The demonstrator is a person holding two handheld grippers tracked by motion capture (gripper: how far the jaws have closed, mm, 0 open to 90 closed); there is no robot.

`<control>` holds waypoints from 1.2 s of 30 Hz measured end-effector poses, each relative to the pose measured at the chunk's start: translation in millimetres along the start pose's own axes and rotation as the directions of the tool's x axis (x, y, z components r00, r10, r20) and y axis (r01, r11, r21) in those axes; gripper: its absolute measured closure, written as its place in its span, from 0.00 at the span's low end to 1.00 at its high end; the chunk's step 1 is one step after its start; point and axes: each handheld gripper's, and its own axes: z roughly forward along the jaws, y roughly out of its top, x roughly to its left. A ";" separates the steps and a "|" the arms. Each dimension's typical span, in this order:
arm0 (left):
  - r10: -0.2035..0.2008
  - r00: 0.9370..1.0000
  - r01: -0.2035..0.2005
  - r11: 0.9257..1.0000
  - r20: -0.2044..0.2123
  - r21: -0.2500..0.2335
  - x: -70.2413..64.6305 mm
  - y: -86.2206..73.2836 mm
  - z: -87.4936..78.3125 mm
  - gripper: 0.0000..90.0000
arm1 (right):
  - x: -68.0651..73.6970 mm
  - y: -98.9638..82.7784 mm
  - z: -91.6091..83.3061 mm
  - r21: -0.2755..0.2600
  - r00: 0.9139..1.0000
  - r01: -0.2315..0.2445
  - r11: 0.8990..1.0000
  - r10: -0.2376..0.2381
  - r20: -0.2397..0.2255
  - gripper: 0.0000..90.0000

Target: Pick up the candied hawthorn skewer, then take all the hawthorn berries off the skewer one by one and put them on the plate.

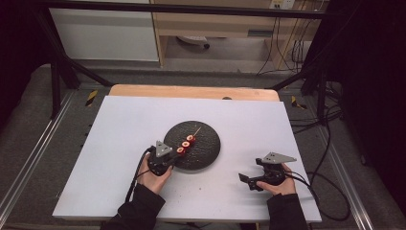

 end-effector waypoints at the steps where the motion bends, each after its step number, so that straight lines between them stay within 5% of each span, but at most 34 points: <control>1: 0.000 1.000 0.000 1.000 0.000 0.000 0.0 0.0 0.0 0.98 | 0.0 0.0 0.0 0.000 1.000 0.000 1.000 0.000 0.000 0.03; 9: 0.008 0.999 -0.006 0.997 0.032 -0.072 12.0 -9.1 -23.2 0.98 | 1.2 0.2 2.3 -0.001 1.000 -0.010 1.000 0.010 0.000 0.03; 18: 0.004 0.999 0.001 0.996 0.052 -0.094 27.1 -29.0 -44.3 0.98 | 9.0 4.9 7.6 -0.002 1.000 -0.010 1.000 0.010 -0.008 0.03; 36: 0.013 0.997 -0.001 0.988 0.080 -0.154 36.1 -50.2 -64.2 0.98 | 36.7 31.1 26.5 -0.009 0.999 -0.005 1.000 0.004 -0.050 0.02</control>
